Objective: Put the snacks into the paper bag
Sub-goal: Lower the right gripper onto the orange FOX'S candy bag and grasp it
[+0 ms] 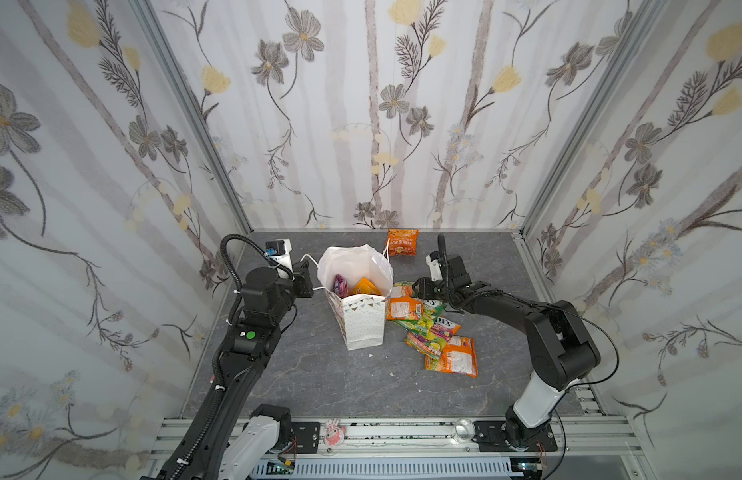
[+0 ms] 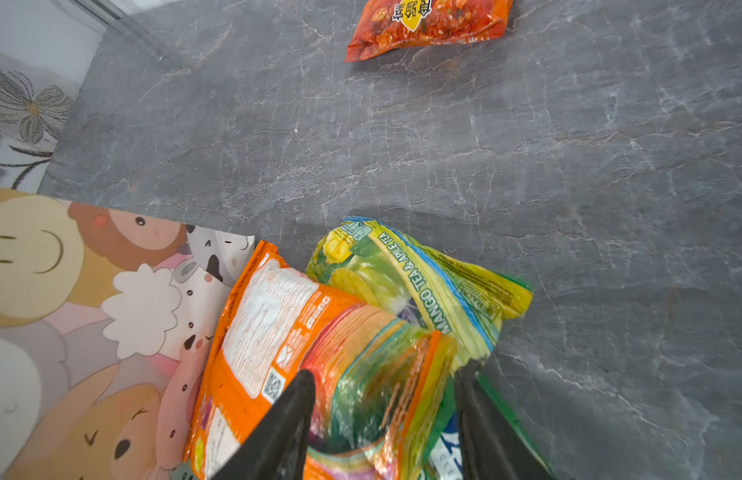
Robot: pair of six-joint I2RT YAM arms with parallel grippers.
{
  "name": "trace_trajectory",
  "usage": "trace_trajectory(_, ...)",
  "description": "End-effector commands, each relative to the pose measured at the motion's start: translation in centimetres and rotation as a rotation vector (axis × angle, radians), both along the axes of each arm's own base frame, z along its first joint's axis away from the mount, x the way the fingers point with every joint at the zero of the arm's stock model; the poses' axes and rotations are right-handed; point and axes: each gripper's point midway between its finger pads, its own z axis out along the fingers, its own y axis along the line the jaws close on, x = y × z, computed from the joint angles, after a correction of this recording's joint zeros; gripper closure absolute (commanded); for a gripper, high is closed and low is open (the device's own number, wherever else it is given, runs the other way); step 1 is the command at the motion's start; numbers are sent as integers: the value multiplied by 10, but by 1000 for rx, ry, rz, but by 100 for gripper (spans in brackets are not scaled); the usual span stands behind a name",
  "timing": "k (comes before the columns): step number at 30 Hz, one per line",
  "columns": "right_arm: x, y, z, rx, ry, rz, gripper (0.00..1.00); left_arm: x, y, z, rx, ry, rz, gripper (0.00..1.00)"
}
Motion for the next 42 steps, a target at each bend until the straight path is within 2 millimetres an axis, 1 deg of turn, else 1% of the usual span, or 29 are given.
trace_trajectory(1,7,10,2,30,-21,44,44,1,0,4,3,-11,-2,100)
trace_trajectory(5,9,11,-8,37,-5,41,45,1,-1,3,3,-8,-7,100)
trace_trajectory(8,9,13,-10,54,0,46,45,0,-4,5,-5,-15,-21,100)
trace_trajectory(11,11,8,-15,24,6,26,46,0,-4,5,-9,-15,-24,100)
trace_trajectory(13,13,5,-15,21,1,17,45,0,-5,3,-8,-10,-28,100)
trace_trajectory(16,14,6,-15,30,-1,19,45,1,-6,2,-8,-6,-36,100)
trace_trajectory(25,15,15,-11,104,-6,28,47,-1,-4,6,-8,-18,-25,100)
trace_trajectory(28,15,17,-10,120,-5,26,50,-2,-4,7,-8,-22,-25,100)
trace_trajectory(36,15,20,-16,147,16,24,55,-2,-5,7,-11,-24,-29,100)
trace_trajectory(42,14,23,-15,172,19,27,68,-3,-5,8,-13,-26,-31,100)
